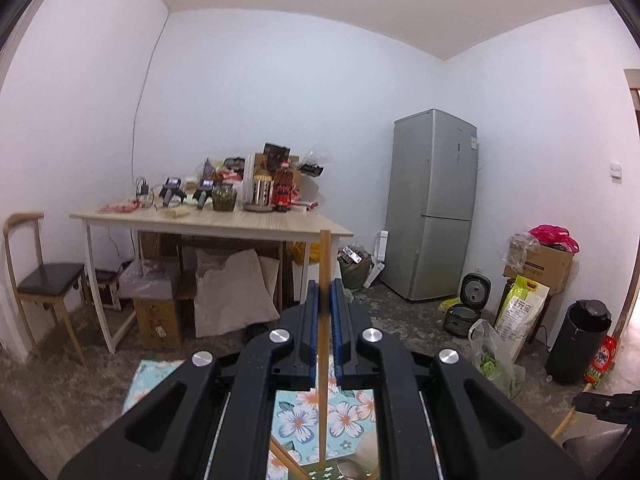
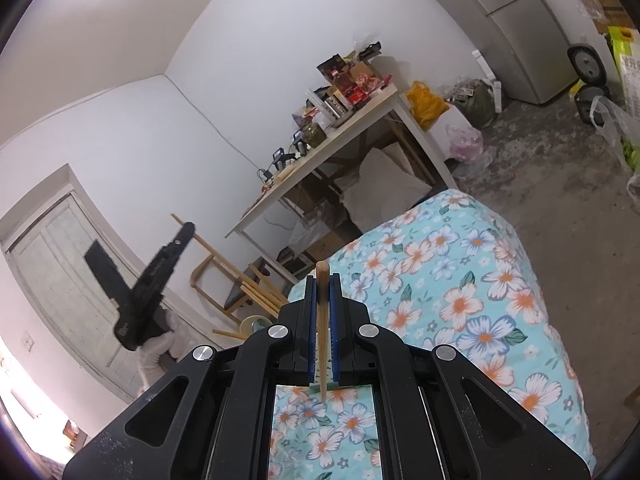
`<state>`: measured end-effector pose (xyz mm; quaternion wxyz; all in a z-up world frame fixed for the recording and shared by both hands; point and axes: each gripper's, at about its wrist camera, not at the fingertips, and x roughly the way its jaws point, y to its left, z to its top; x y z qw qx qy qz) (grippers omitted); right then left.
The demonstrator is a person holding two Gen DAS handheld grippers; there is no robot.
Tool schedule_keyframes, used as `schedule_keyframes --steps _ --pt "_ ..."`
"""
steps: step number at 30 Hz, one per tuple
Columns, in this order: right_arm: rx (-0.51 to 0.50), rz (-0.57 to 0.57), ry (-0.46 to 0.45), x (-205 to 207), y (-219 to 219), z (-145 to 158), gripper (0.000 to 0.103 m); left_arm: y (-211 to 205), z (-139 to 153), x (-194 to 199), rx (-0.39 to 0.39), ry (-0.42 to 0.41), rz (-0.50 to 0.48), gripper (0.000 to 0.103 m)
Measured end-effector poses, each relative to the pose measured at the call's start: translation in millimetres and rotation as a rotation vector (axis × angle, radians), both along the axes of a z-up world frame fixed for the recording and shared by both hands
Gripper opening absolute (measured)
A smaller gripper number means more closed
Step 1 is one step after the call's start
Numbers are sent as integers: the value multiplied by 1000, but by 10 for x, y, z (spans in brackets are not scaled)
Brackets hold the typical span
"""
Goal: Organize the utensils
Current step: 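Lower the chopsticks into the basket and open both tools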
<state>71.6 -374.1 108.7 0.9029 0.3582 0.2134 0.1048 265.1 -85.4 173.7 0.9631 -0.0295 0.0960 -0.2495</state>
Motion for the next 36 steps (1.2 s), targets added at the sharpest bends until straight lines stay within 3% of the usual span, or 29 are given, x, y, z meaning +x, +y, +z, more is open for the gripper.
schedule_keyframes --steps 9,16,22,25,29,36 --pt "-7 3 -2 -23 -37 15 4 21 -315 74 -22 101 18 7" --pt "-41 11 -34 -84 -1 128 4 136 -290 -174 -22 86 22 36" --pt "-123 45 -112 -109 134 470 4 357 -221 -513 -32 90 30 51" --pt "-179 73 -174 -110 241 704 4 490 -264 -735 -22 126 -16 58" --pt "-247 135 -247 -37 407 989 4 667 -429 -1051 23 171 -31 67" --pt "-369 193 -297 252 738 1242 4 935 -965 -1317 63 298 15 68"
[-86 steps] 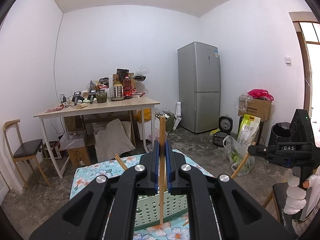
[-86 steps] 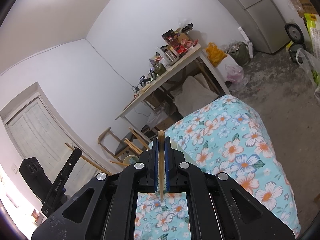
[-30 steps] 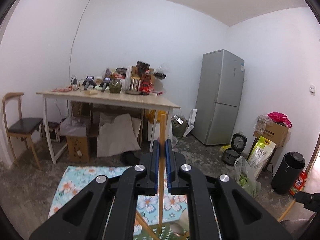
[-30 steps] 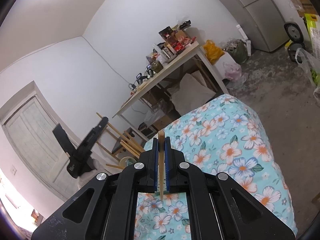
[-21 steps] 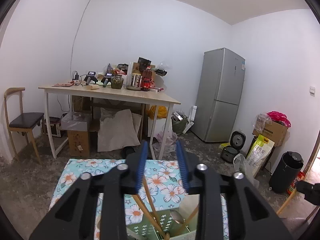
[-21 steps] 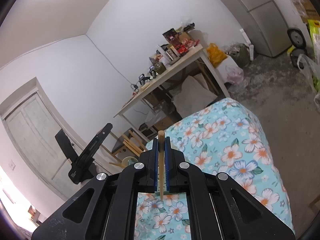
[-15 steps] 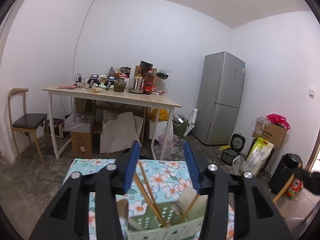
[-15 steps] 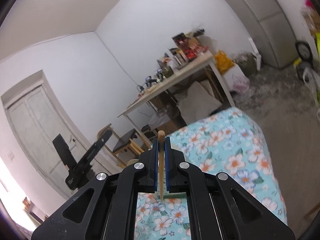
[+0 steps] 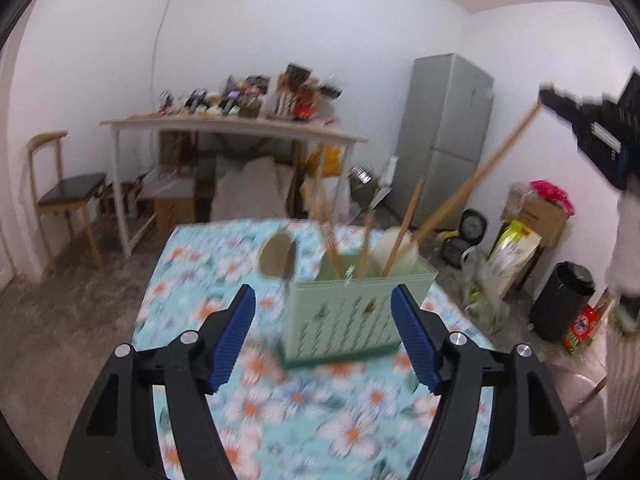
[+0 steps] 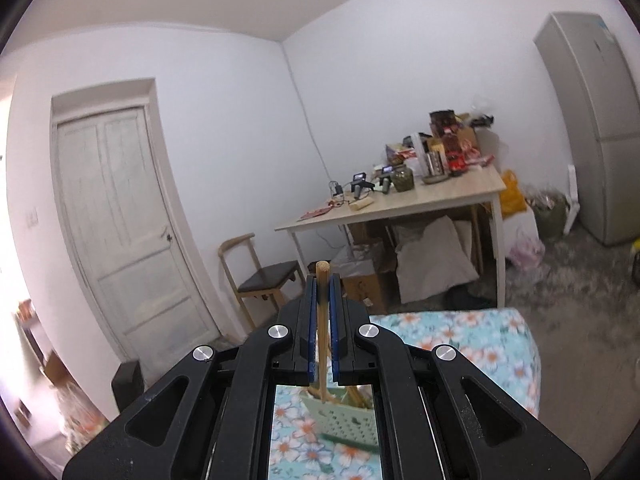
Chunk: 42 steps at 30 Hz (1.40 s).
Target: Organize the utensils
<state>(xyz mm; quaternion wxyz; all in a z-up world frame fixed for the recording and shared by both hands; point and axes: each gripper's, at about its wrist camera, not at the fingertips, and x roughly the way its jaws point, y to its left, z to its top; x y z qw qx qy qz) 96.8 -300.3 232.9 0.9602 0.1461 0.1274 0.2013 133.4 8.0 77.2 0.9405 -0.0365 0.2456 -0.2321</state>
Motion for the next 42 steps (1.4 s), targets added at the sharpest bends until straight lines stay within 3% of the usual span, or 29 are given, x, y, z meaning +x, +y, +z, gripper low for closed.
schedule_keyframes --steps 9,22,27,31,36,40,42 --pt "-181 -21 -16 240 371 -110 4 128 -328 -72 2 81 49 73" --pt "-435 -25 -46 249 851 -572 4 202 -313 -33 15 79 139 83" --pt "-475 -25 -1 292 903 -764 6 183 -306 -44 21 83 156 85" --pt "-423 -26 23 253 788 -755 26 162 -292 -43 29 85 181 90" --pt "-364 -43 36 159 639 -719 32 132 -280 -41 41 92 214 94" --pt "-300 -63 59 53 518 -719 46 92 -258 -45 71 98 249 94" --pt "-276 -77 69 -2 469 -737 67 66 -243 -34 89 106 268 95"
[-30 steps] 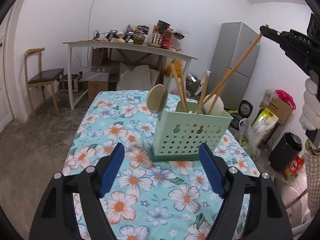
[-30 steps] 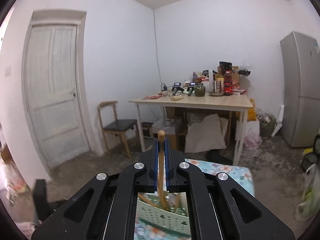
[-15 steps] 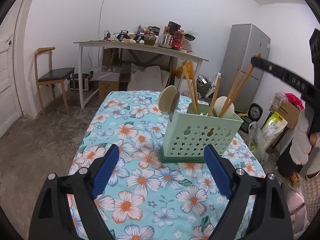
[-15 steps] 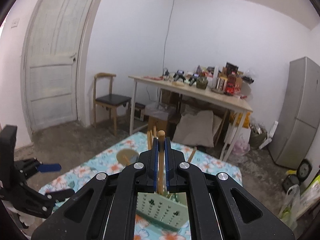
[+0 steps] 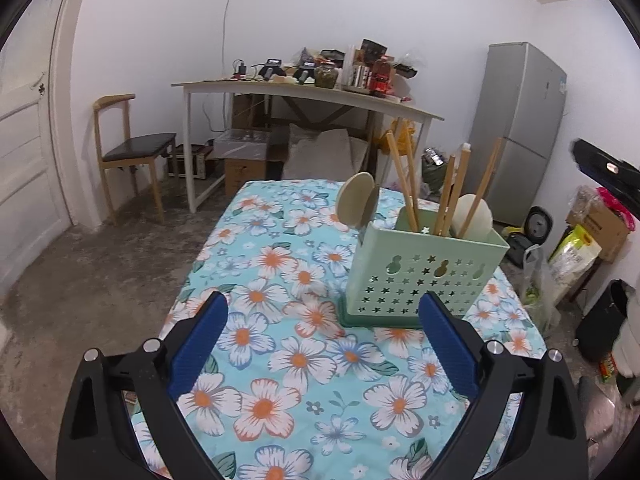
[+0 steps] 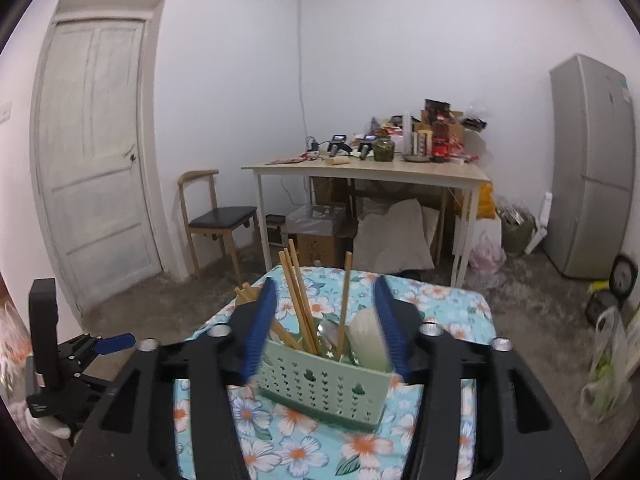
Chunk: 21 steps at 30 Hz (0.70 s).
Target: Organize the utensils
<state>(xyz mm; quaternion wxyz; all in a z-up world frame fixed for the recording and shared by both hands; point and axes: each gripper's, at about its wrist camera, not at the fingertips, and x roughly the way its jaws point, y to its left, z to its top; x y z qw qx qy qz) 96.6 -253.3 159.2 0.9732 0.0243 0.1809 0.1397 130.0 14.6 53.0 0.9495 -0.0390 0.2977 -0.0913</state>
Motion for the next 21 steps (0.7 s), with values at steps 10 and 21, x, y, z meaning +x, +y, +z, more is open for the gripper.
schedule_keyframes --steps 10,21 --pt "13 -90 154 -112 -65 -440 96 -136 36 97 114 49 79 95" --pt "-81 -163 402 -39 -7 -1019 95 -248 100 131 151 52 127 95"
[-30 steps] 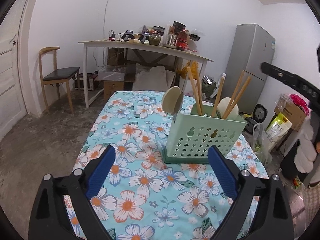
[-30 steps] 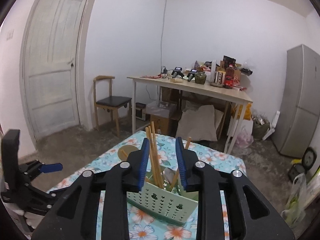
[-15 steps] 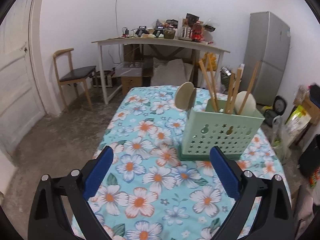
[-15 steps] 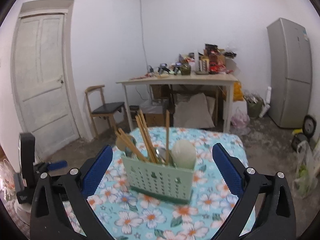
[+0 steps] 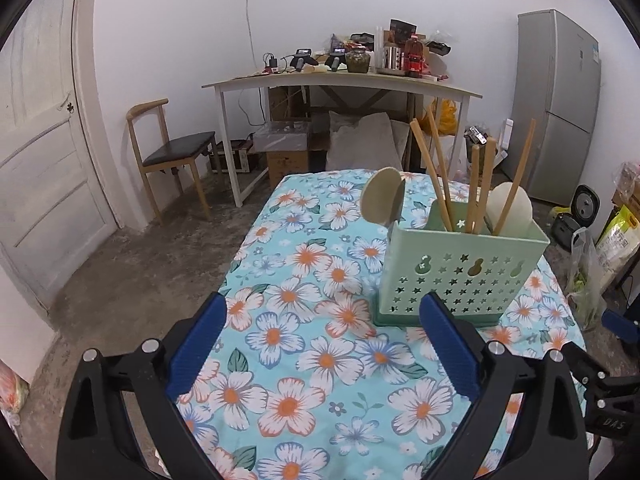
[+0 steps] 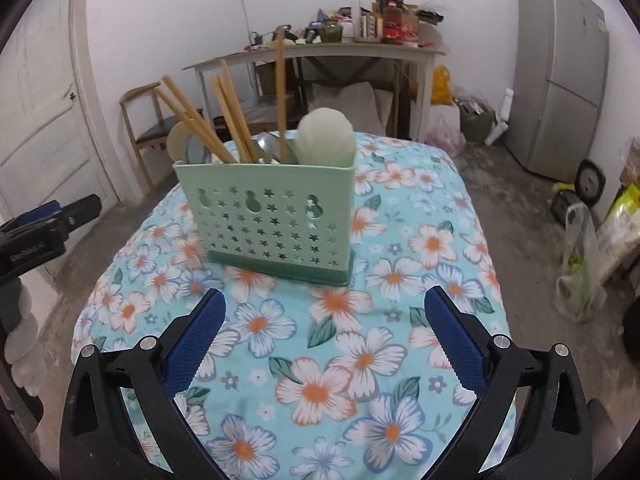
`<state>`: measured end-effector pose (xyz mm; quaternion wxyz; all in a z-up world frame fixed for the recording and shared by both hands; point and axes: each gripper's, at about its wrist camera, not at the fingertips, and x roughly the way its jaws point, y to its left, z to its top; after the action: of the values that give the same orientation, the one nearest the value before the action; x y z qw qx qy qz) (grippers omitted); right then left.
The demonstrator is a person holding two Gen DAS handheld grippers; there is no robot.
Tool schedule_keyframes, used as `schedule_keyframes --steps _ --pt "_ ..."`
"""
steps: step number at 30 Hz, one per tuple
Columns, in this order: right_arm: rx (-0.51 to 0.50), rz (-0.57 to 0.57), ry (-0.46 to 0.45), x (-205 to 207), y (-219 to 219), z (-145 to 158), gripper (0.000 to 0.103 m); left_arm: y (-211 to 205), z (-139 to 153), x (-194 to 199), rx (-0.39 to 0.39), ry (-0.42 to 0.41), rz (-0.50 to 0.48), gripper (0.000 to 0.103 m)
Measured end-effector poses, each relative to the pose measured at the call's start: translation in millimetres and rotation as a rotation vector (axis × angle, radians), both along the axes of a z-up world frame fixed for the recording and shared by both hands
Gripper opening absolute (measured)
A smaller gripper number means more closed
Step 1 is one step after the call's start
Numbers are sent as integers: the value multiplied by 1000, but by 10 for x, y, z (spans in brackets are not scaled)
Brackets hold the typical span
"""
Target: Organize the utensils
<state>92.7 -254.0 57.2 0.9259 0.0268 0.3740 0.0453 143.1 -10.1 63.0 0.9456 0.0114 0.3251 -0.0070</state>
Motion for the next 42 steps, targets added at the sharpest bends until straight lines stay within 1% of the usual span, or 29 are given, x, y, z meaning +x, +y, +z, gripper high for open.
schedule_keyframes --steps 5,12,27,42 --pt "15 -38 -17 -30 -119 37 95 -46 35 -1 -15 7 6 95" --pt "38 -52 -15 -32 -206 60 96 -149 21 8 -11 26 -8 95" --pt "34 -49 -36 -31 -226 149 96 -216 32 -12 -12 30 -14 95" --pt "19 -65 -39 -59 -257 210 96 -267 -25 -45 -23 58 -36 95"
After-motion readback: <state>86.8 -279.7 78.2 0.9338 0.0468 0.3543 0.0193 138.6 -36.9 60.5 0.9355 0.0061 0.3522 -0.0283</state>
